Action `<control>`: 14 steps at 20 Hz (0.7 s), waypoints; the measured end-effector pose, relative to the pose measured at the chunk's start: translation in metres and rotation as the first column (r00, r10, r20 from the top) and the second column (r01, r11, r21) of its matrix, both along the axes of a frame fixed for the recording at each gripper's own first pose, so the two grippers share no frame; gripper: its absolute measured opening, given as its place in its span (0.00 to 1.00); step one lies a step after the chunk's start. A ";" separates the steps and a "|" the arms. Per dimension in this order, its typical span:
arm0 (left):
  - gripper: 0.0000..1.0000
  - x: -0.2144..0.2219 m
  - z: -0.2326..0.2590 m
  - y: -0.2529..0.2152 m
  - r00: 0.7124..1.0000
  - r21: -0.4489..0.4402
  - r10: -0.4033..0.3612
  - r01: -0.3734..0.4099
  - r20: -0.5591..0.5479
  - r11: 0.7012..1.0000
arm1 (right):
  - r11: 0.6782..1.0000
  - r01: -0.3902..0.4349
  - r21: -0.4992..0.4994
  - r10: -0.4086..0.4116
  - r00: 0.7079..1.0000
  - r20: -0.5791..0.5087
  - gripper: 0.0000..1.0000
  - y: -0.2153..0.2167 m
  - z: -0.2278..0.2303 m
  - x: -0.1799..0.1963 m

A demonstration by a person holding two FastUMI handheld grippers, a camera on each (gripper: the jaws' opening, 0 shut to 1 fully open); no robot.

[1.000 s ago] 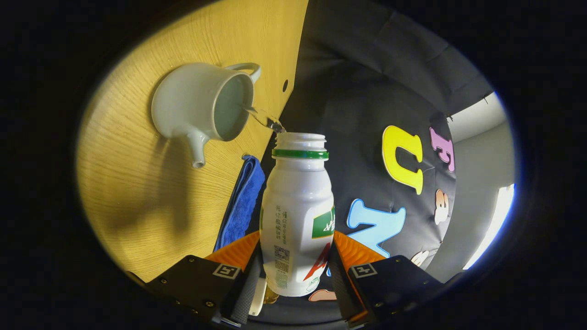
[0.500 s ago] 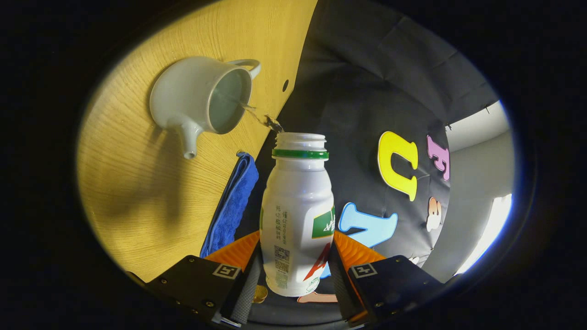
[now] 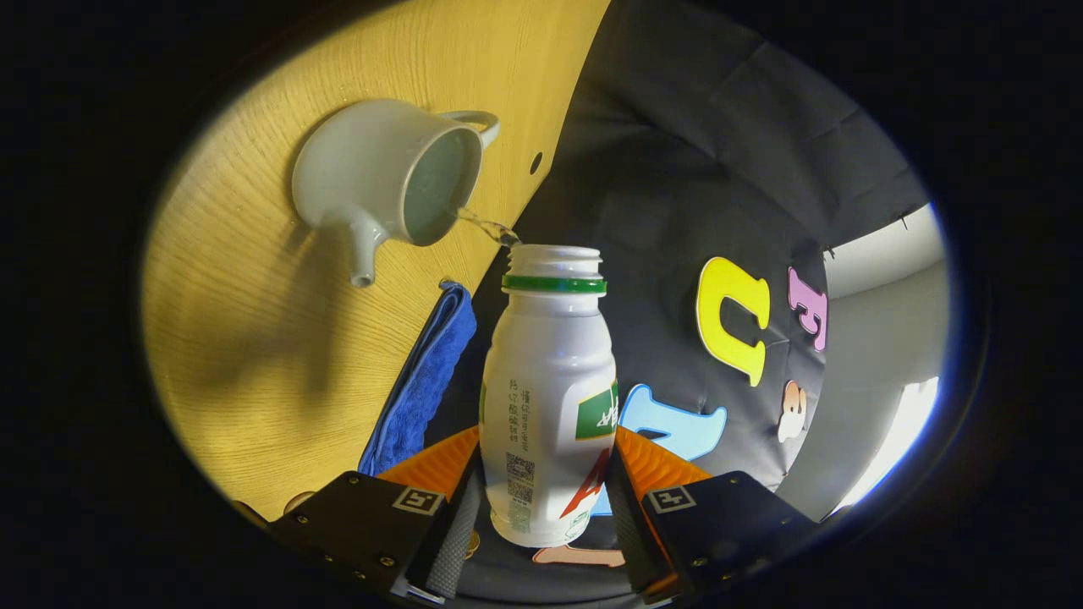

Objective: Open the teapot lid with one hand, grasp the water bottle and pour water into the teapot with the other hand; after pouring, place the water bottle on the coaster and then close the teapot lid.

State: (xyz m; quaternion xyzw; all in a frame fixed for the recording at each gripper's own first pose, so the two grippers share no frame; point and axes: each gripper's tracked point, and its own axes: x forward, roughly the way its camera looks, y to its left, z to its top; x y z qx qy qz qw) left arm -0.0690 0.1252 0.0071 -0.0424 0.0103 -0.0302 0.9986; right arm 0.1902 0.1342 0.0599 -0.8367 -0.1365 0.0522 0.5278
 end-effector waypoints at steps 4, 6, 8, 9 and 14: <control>0.17 0.000 0.000 0.001 1.000 -0.001 0.002 -0.002 -0.002 1.000 | 0.999 -0.005 -0.036 0.005 1.000 0.004 0.72 0.002 -0.004 -0.003; 0.13 0.000 -0.001 0.002 1.000 -0.003 0.004 -0.004 -0.002 1.000 | 0.999 -0.008 -0.046 0.008 1.000 -0.001 0.72 0.002 -0.008 -0.004; 0.12 -0.002 -0.002 0.003 1.000 -0.002 0.005 -0.005 -0.004 1.000 | 0.998 -0.011 -0.063 0.011 1.000 -0.004 0.72 0.003 -0.011 -0.004; 0.12 -0.002 -0.002 0.003 1.000 -0.001 0.005 -0.005 -0.005 1.000 | 0.997 -0.014 -0.071 0.014 1.000 -0.002 0.72 0.004 -0.012 -0.004; 0.13 -0.001 -0.005 0.004 1.000 0.000 0.007 -0.007 -0.011 1.000 | 0.993 -0.026 -0.113 0.027 1.000 0.006 0.72 0.008 -0.015 -0.004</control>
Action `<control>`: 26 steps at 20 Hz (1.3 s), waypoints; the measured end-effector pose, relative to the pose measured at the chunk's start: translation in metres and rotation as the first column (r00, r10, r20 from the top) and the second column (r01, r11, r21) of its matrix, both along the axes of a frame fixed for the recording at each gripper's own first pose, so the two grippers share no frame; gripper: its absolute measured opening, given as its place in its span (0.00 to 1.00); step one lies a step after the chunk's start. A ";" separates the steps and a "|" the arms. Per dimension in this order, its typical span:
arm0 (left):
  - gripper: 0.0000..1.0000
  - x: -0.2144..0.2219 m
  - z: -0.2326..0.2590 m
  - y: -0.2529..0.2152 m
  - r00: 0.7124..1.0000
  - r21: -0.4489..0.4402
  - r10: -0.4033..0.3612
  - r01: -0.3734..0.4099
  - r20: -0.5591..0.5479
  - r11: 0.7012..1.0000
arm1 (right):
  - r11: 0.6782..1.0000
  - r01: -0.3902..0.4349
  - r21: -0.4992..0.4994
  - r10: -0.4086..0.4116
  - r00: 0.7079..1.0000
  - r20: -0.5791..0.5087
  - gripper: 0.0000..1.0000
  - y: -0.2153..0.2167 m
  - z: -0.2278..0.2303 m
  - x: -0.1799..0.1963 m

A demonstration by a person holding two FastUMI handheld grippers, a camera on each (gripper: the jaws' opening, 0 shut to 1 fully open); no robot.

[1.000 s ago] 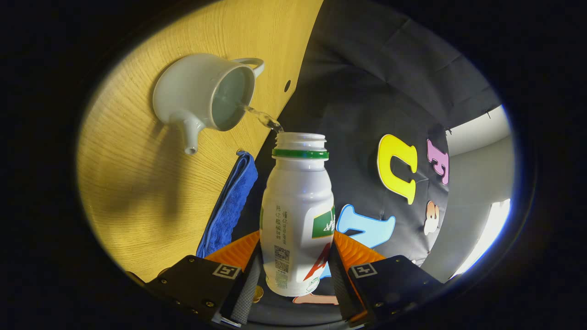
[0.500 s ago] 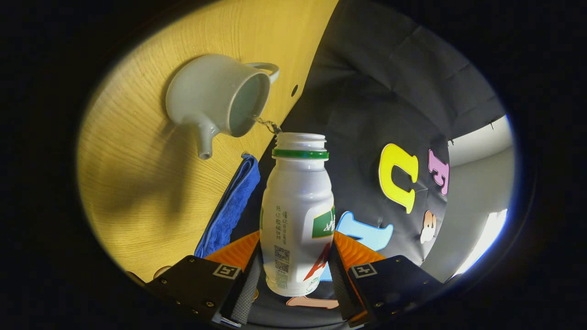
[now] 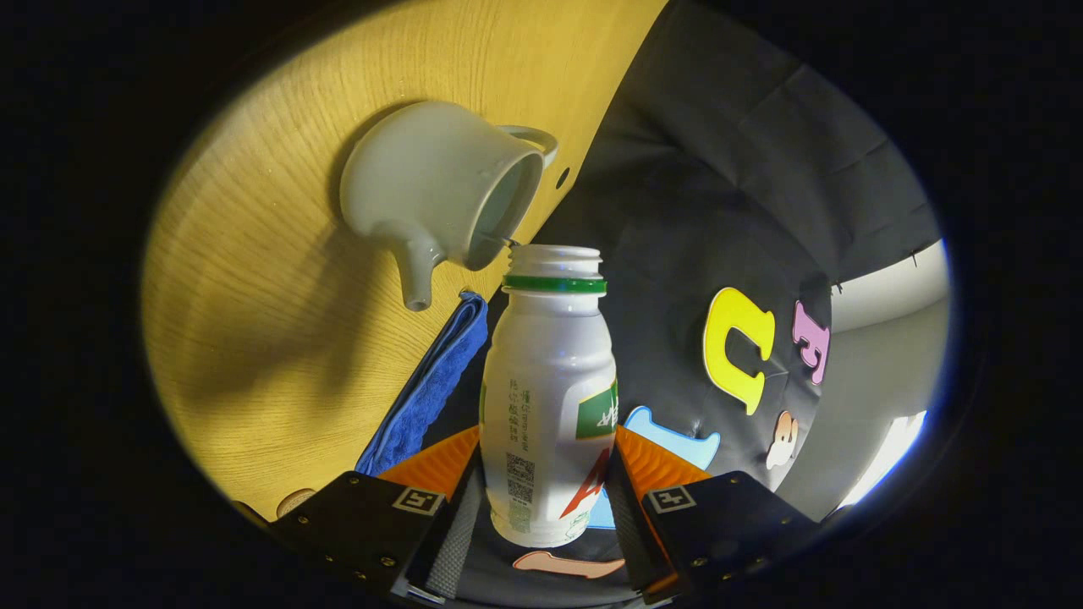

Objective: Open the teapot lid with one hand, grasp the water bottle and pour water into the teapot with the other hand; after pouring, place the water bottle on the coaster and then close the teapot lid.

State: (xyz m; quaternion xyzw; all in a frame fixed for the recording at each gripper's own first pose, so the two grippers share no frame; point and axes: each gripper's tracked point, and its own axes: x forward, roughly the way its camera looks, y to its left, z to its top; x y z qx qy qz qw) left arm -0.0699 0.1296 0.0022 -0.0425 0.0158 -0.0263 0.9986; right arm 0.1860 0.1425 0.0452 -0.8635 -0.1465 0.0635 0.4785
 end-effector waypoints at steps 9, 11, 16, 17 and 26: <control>0.17 0.001 -0.005 0.000 1.000 0.000 0.001 -0.001 -0.015 1.000 | 1.000 -0.016 -0.018 0.016 1.000 -0.004 0.72 0.000 -0.002 -0.001; 0.17 0.000 -0.006 -0.001 1.000 0.001 0.000 0.000 -0.017 1.000 | 1.000 -0.021 -0.015 0.021 1.000 -0.007 0.72 -0.001 -0.003 -0.002; 0.12 -0.001 -0.007 0.004 1.000 -0.009 0.012 -0.013 -0.017 1.000 | 0.988 -0.012 0.153 0.020 0.999 -0.048 0.72 -0.010 -0.010 -0.001; 0.13 0.000 -0.007 0.005 1.000 -0.015 0.015 -0.015 -0.020 1.000 | 0.981 -0.014 0.195 0.023 0.999 -0.045 0.72 -0.011 -0.009 -0.001; 0.12 0.012 0.006 0.016 0.999 -0.011 0.032 -0.032 -0.004 0.999 | 0.800 -0.018 0.600 0.080 0.994 -0.078 0.72 -0.036 0.015 -0.011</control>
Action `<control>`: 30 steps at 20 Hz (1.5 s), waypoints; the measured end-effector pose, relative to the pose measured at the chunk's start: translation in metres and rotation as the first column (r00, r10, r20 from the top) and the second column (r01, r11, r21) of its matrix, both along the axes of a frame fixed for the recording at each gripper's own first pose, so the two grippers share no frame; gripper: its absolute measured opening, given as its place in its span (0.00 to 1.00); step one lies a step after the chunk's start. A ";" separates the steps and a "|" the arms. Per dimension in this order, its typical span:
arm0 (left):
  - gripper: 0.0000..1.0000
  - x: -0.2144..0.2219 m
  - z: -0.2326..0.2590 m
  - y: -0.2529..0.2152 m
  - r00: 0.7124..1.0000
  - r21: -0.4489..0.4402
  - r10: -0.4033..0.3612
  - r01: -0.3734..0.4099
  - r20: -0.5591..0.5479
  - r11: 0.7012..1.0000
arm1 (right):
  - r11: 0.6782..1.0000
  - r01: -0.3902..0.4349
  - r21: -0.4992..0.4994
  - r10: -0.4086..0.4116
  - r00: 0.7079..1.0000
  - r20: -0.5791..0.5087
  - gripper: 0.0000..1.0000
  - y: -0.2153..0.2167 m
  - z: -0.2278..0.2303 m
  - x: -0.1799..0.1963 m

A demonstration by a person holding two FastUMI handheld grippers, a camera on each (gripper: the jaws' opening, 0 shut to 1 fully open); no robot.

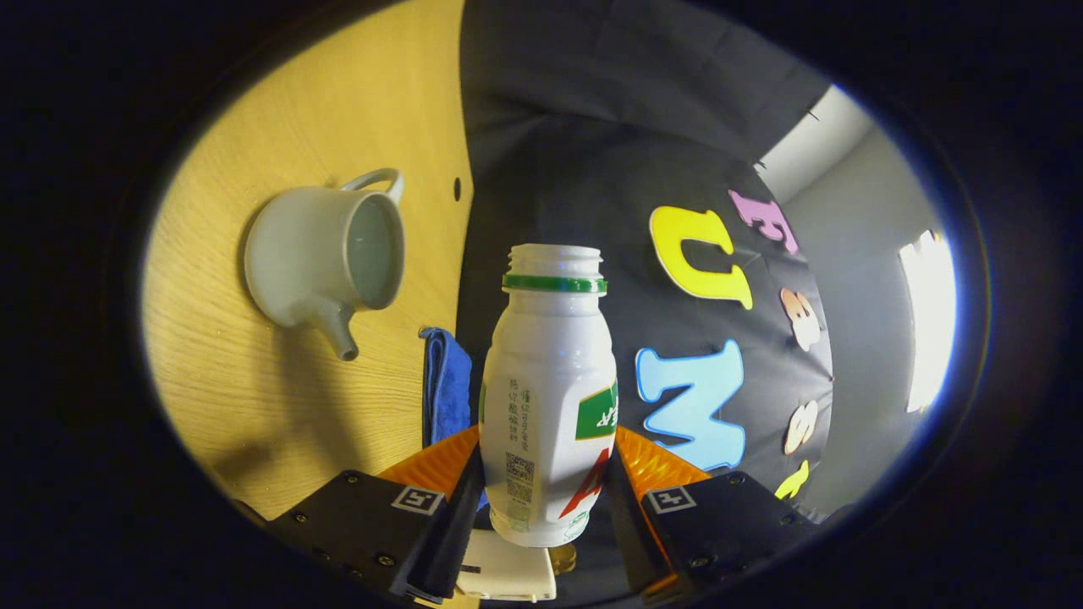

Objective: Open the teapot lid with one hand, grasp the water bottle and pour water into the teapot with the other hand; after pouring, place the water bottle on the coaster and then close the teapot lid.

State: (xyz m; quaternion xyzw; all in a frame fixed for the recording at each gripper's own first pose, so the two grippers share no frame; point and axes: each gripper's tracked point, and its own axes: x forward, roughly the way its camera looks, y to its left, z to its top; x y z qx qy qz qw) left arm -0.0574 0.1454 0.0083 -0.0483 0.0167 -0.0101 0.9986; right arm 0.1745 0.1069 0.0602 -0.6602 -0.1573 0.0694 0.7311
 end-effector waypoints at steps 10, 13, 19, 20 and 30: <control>0.17 0.119 0.041 -0.027 0.992 -0.006 -0.114 0.114 0.051 0.993 | 0.721 0.174 0.671 0.041 0.955 -0.292 0.72 -0.086 0.011 -0.047; 0.13 0.148 0.038 -0.043 0.987 -0.045 -0.161 0.162 0.027 0.986 | 0.595 0.238 0.768 0.100 0.926 -0.365 0.72 -0.100 0.002 -0.052; 0.12 0.195 0.030 -0.058 0.983 -0.092 -0.183 0.182 -0.001 0.979 | 0.433 0.311 0.846 0.144 0.903 -0.405 0.72 -0.119 -0.015 -0.048; 0.13 0.201 0.022 -0.059 0.984 -0.073 -0.177 0.175 -0.016 0.982 | 0.417 0.317 0.851 0.145 0.902 -0.407 0.72 -0.122 -0.020 -0.046; 0.12 0.233 -0.019 -0.067 0.987 -0.015 -0.139 0.138 -0.086 0.990 | 0.389 0.349 0.852 0.178 0.879 -0.442 0.72 -0.128 -0.039 -0.039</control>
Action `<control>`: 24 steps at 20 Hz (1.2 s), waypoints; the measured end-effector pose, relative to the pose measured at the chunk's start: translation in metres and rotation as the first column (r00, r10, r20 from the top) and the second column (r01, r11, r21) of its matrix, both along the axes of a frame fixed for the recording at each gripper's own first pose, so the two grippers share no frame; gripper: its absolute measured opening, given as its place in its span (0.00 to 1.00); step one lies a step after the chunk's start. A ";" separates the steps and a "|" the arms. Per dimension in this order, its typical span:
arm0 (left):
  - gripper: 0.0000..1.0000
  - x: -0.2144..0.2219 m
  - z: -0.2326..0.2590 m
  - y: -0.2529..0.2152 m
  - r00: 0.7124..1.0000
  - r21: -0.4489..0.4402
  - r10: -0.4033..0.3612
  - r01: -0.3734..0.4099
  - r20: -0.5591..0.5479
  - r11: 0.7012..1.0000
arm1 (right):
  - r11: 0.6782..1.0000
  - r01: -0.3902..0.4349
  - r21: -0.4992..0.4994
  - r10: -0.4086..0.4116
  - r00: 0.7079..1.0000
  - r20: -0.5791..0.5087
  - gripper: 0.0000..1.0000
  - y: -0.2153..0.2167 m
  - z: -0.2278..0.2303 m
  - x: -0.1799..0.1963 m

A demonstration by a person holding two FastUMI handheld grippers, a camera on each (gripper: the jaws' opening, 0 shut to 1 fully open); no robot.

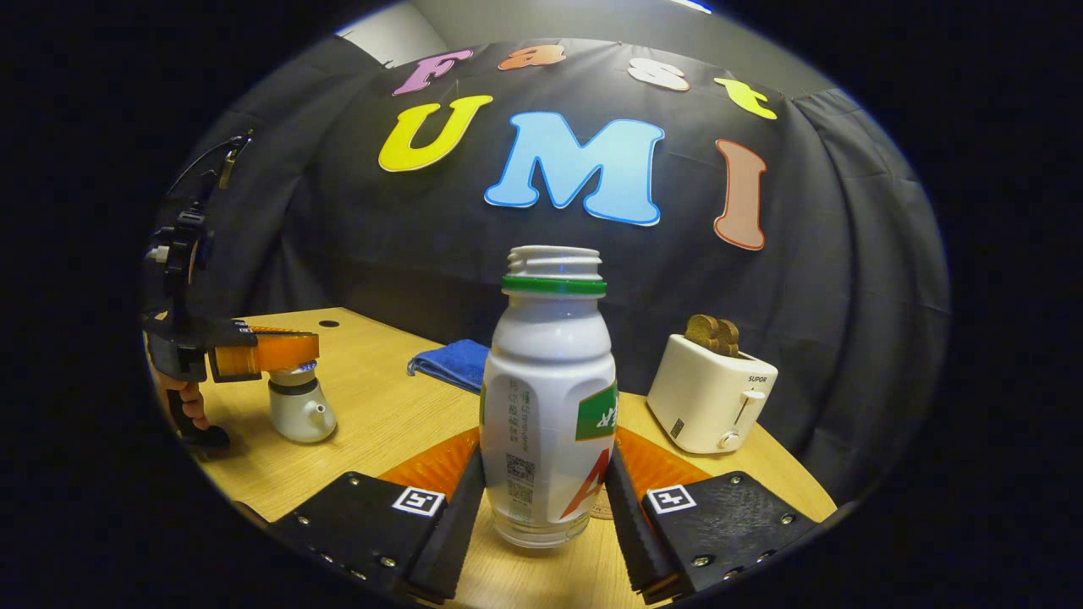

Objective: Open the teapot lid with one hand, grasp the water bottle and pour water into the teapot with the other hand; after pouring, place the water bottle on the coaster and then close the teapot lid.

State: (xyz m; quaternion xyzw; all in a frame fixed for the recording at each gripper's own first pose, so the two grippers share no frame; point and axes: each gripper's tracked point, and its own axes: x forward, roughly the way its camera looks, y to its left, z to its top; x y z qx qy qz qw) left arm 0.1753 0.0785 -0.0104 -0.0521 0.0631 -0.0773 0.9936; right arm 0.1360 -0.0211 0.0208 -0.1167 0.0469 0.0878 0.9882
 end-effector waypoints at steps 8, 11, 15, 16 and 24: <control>0.17 -0.001 -0.010 -0.001 1.000 0.010 0.007 -0.007 -0.018 1.000 | 1.000 -0.008 0.018 0.009 1.000 -0.022 0.72 0.001 -0.005 0.000; 0.17 -0.002 -0.013 0.000 1.000 0.005 0.008 -0.008 -0.022 1.000 | 1.000 -0.006 0.018 0.006 1.000 -0.025 0.72 0.001 -0.007 -0.001; 0.17 -0.002 -0.013 -0.001 1.000 0.004 0.009 -0.009 -0.023 1.000 | 1.000 -0.002 0.021 0.003 0.999 -0.033 0.72 0.001 -0.009 0.001; 0.13 -0.003 -0.014 -0.001 1.000 0.007 0.011 -0.011 -0.020 1.000 | 1.000 -0.002 0.022 0.002 0.999 -0.038 0.72 0.000 -0.011 0.001; 0.56 -0.014 0.008 0.004 0.997 0.078 0.049 -0.054 0.066 0.995 | 0.998 0.067 0.015 -0.066 0.998 -0.010 0.72 -0.021 -0.010 0.010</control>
